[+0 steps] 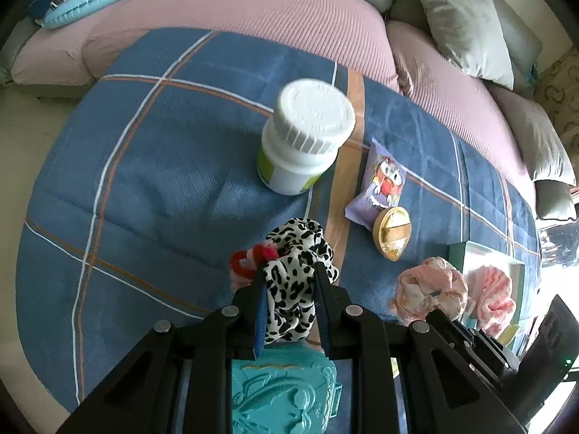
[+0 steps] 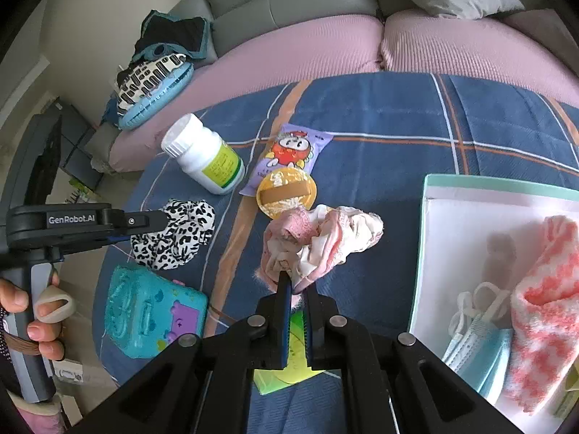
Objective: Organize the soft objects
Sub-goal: 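Carry both scrunchies into the white tray while both tools open to release them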
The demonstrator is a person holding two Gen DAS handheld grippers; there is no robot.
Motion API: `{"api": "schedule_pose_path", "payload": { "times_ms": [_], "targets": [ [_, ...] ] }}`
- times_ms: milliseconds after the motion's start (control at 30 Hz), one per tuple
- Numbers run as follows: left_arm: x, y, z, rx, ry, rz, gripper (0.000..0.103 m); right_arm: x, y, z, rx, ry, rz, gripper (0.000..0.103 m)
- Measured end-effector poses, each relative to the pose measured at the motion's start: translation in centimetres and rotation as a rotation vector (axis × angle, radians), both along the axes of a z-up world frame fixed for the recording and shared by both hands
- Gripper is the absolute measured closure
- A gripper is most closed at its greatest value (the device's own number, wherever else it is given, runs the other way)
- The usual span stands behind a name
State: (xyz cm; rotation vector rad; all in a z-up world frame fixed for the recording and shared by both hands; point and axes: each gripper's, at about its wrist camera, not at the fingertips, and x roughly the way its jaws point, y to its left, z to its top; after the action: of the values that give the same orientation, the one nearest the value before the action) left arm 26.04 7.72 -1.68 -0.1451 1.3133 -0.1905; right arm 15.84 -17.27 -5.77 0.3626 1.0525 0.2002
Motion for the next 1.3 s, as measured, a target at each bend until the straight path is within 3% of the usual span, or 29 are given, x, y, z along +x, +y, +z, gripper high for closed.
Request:
{"api": "schedule_pose_path", "payload": {
  "times_ms": [467, 733, 1000, 1300],
  "targets": [
    [-1.8, -0.5, 5.5, -0.004, -0.193, 0.031, 0.079, -1.4, -2.0, 3.4, 0.017, -0.093, -0.056, 0.097],
    [-4.2, -1.6, 9.2, -0.045, -0.312, 0.02, 0.079, -3.4, -4.4, 6.3, 0.001, -0.17, -0.115, 0.097],
    [-5.9, -5.1, 11.7, -0.079, -0.388, -0.051, 0.079, -5.5, -7.6, 8.8, -0.055, -0.225, -0.198, 0.097],
    [-7.2, -11.1, 12.0, -0.121, -0.407, -0.177, 0.079, -7.5, -13.2, 8.8, -0.083, -0.205, -0.334, 0.097]
  ]
}}
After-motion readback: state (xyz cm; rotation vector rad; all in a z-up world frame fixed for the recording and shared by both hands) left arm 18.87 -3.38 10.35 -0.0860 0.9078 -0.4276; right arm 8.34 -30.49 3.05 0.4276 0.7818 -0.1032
